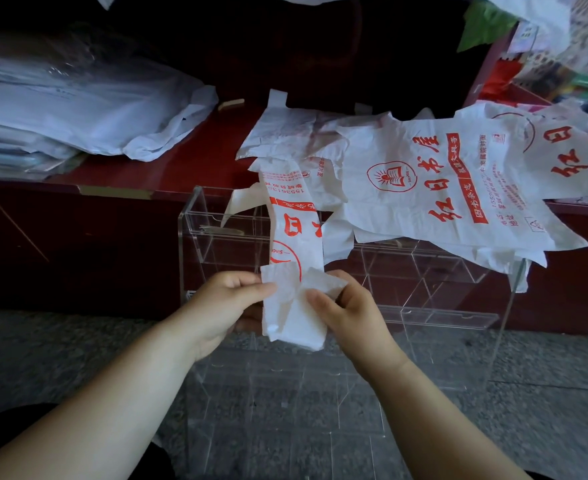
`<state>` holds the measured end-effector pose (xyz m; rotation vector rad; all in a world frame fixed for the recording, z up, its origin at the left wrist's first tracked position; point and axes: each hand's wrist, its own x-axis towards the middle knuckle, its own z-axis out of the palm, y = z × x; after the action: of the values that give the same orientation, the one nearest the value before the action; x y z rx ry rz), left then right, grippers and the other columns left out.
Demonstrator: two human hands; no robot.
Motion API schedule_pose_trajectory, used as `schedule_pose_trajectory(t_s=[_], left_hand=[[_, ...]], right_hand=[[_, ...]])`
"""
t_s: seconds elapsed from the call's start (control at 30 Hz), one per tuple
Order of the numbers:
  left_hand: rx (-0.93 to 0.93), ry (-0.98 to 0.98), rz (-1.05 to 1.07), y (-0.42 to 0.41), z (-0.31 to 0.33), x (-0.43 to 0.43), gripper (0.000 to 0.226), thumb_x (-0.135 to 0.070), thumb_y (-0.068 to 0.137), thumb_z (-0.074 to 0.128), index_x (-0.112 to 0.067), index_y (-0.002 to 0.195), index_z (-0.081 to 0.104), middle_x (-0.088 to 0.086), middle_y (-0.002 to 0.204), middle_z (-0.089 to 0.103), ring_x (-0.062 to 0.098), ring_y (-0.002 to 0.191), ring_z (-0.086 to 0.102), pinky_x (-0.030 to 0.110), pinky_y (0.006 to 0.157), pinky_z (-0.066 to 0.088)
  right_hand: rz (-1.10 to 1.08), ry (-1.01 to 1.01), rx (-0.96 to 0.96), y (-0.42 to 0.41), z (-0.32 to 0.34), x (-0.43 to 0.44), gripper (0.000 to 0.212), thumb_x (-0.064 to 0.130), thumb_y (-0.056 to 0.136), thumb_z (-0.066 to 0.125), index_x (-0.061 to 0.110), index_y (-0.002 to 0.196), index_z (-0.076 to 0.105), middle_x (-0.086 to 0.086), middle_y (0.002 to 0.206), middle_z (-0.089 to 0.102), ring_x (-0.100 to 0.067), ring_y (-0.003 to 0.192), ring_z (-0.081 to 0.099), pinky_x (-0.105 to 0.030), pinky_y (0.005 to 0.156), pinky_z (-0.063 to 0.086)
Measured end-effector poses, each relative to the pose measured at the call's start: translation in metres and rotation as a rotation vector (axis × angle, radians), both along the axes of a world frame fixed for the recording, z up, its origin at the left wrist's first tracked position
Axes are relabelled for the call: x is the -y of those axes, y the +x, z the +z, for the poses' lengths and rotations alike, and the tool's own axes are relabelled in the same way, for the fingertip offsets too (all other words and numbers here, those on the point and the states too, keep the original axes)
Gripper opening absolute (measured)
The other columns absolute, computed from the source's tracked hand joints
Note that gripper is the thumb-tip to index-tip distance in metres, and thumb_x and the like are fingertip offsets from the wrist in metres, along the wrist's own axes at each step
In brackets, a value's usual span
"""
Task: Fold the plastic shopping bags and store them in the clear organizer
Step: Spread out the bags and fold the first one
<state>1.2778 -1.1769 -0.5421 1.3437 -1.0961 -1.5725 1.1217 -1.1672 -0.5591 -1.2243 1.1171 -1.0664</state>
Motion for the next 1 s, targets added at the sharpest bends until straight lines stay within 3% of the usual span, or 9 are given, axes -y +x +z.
schedule_pose_trajectory(t_s=[0.1,0.2,0.3,0.4,0.53,0.6,0.67,0.8,1.0], left_hand=[[0.06,-0.065,0.048,-0.002,-0.006,0.004,0.017,-0.004,0.086,0.055,-0.007,0.072,0.065,-0.006,0.057,0.068,0.006,0.06,0.062,0.014,0.053,0.046],[0.075,-0.088,0.079,-0.004,-0.009,0.006,0.011,-0.006,0.082,0.061,-0.005,0.072,0.065,-0.005,0.064,0.068,0.011,0.072,0.062,0.019,0.072,0.047],[0.102,-0.062,0.041,-0.006,-0.007,0.004,0.015,-0.005,0.079,0.064,-0.006,0.064,0.062,-0.005,0.053,0.065,0.006,0.057,0.061,0.012,0.054,0.047],[0.125,0.006,-0.028,-0.008,-0.005,-0.001,0.026,0.005,0.083,0.057,-0.007,0.061,0.059,-0.003,0.046,0.062,0.002,0.043,0.059,0.013,0.042,0.045],[0.05,0.115,-0.134,-0.008,-0.001,-0.005,0.026,-0.001,0.091,0.046,-0.006,0.071,0.061,0.002,0.05,0.064,0.009,0.043,0.061,0.018,0.041,0.049],[-0.034,0.162,-0.167,-0.007,0.001,-0.005,0.024,-0.012,0.092,0.046,-0.005,0.074,0.061,0.004,0.051,0.065,0.01,0.044,0.062,0.02,0.043,0.052],[-0.1,0.179,-0.201,-0.006,0.003,-0.007,0.028,-0.027,0.083,0.049,-0.005,0.073,0.063,0.005,0.054,0.065,0.011,0.046,0.063,0.022,0.046,0.053],[-0.019,0.125,-0.144,-0.012,0.0,-0.011,0.014,-0.017,0.081,0.058,-0.007,0.071,0.059,-0.001,0.05,0.064,0.006,0.046,0.061,0.019,0.042,0.05],[-0.032,0.132,-0.063,-0.01,-0.005,-0.006,0.006,-0.004,0.084,0.058,-0.007,0.081,0.062,-0.001,0.057,0.066,0.008,0.047,0.061,0.016,0.041,0.048]], right_hand=[[-0.015,-0.072,-0.028,-0.001,-0.002,-0.003,0.015,0.011,0.087,0.058,0.017,0.077,0.048,0.006,0.073,0.053,0.003,0.061,0.051,-0.014,0.058,0.042],[0.002,-0.085,0.03,-0.004,-0.001,-0.003,0.014,0.011,0.076,0.067,0.016,0.068,0.057,0.007,0.101,0.056,-0.008,0.088,0.058,-0.027,0.075,0.05],[0.046,-0.054,0.018,-0.004,0.004,-0.002,0.016,-0.002,0.079,0.064,0.012,0.071,0.065,0.01,0.116,0.05,-0.007,0.102,0.056,-0.027,0.083,0.052],[0.062,-0.014,0.036,0.0,0.005,-0.003,0.021,-0.002,0.08,0.062,0.017,0.07,0.066,0.007,0.1,0.056,-0.002,0.087,0.059,-0.015,0.071,0.052],[0.013,-0.008,0.014,0.004,0.006,-0.002,0.026,-0.002,0.083,0.06,0.02,0.07,0.066,0.008,0.068,0.067,0.004,0.062,0.059,-0.01,0.059,0.048],[-0.058,-0.088,-0.078,0.003,0.005,-0.001,0.029,-0.003,0.084,0.059,0.023,0.07,0.064,-0.005,0.062,0.064,0.003,0.06,0.053,-0.007,0.058,0.043],[-0.096,-0.136,-0.125,0.004,0.004,-0.001,0.03,-0.004,0.083,0.059,0.023,0.069,0.062,-0.002,0.057,0.061,0.005,0.057,0.051,-0.005,0.057,0.041],[-0.137,-0.163,-0.192,0.007,0.001,0.0,0.028,0.002,0.081,0.063,0.027,0.081,0.052,0.011,0.073,0.057,0.005,0.063,0.054,-0.009,0.06,0.043],[-0.032,-0.208,-0.082,0.004,-0.003,-0.003,0.033,0.007,0.09,0.052,0.038,0.102,0.045,0.001,0.094,0.063,-0.013,0.085,0.063,-0.029,0.078,0.053]])
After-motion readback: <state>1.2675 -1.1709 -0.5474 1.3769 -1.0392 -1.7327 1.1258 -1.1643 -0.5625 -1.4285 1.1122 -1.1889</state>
